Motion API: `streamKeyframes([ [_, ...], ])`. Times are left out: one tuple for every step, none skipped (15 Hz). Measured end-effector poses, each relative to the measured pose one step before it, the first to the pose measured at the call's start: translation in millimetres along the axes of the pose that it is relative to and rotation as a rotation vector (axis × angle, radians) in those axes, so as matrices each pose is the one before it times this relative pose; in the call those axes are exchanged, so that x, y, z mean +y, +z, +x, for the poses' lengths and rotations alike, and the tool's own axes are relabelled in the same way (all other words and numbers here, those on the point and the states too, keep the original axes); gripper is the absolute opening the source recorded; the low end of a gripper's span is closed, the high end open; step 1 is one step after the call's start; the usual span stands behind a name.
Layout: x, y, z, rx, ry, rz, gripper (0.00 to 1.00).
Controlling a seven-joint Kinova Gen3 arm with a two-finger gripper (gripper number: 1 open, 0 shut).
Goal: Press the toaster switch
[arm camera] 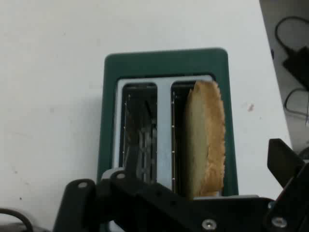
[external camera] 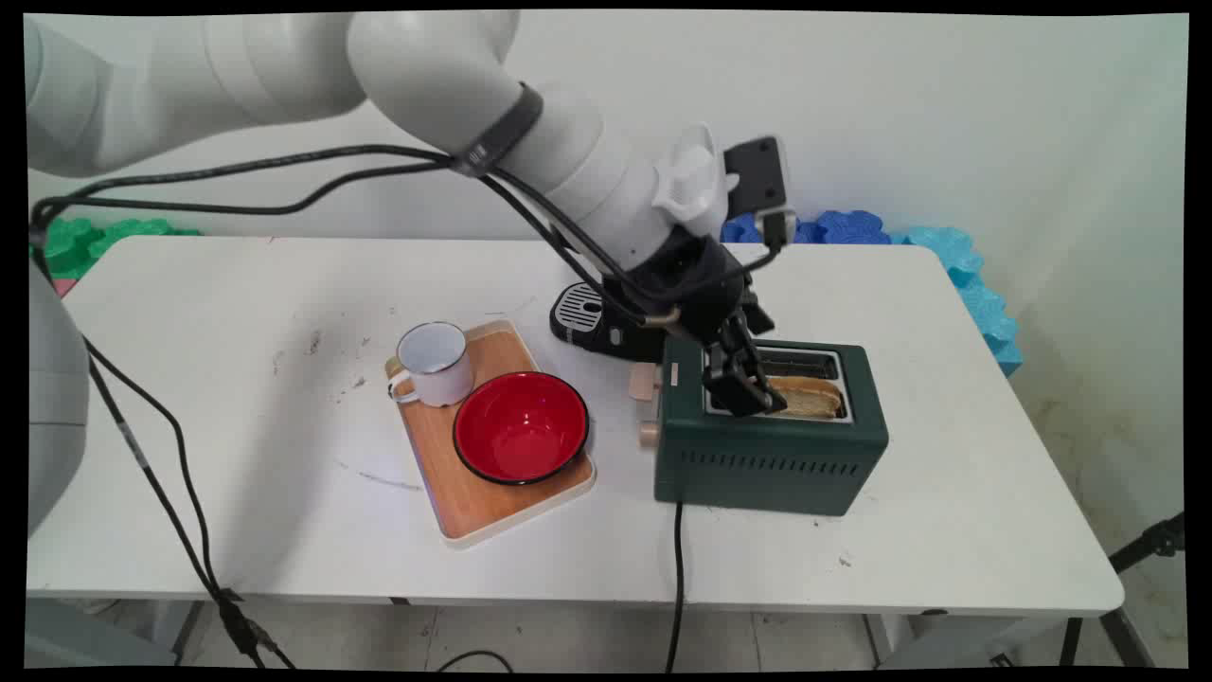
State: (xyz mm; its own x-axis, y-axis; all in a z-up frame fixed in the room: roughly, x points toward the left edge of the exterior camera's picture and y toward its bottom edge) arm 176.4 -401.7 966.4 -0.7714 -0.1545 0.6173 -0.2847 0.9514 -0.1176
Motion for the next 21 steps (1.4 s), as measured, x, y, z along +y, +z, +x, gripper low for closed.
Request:
streamKeyframes([
  [0.95, -6.93, 1.08, 0.0097, -0.00768, 0.00075, 1.0],
  [0.47, -8.81, 0.29, 0.01019, -0.00849, 0.00086, 1.0],
  [0.15, -5.58, -0.19, 0.00458, -0.00338, -0.00006, 1.0],
  [-0.61, -9.05, -1.21, 0.00704, -0.00583, 0.00132, 1.0],
  [-1.51, -11.31, -2.27, 0.00719, -0.00339, 0.00075, 1.0],
  [-2.25, -11.64, -2.95, 0.00752, -0.00306, -0.00016, 1.0],
  [-2.5, -10.43, -2.98, 0.00796, -0.00389, 0.00018, 1.0],
  [-3.54, -12.28, -4.31, 0.01036, -0.00721, -0.00001, 1.0],
  [-3.81, -12.28, -5.14, 0.00987, -0.00642, 0.00018, 1.0],
  [-3.77, -11.01, -5.44, 0.00881, -0.00374, -0.00005, 1.0],
  [-2.12, -7.06, -3.72, 0.00572, -0.0008, -0.00138, 1.0],
  [-2.74, -8.44, -4.45, 0.00698, -0.00142, -0.00125, 1.0],
  [-2.54, -7.88, -4.6, 0.00583, -0.00039, -0.00085, 1.0],
  [-2.91, -8.87, -5.42, 0.00604, 0.00007, -0.00042, 1.0],
  [-3.21, -8.9, -6.78, 0.00419, 0.00183, 0.00081, 1.0],
  [-2.57, -6.76, -7.07, 0.00077, 0.00359, 0.00128, 1.0],
  [-1.77, -4.87, -5.62, 0.00017, 0.00354, 0.00076, 1.0],
  [-1.37, -4.03, -5.74, 0.00066, 0.00219, 0.0006, 1.0],
  [-1.0, -2.93, -5.08, -0.00161, 0.00272, 0.00177, 0.0],
  [-0.53, -1.25, -3.62, -0.00433, 0.00238, 0.00208, 0.0],
  [-0.39, -0.52, -3.65, -0.00658, 0.00301, 0.00168, 0.0],
])
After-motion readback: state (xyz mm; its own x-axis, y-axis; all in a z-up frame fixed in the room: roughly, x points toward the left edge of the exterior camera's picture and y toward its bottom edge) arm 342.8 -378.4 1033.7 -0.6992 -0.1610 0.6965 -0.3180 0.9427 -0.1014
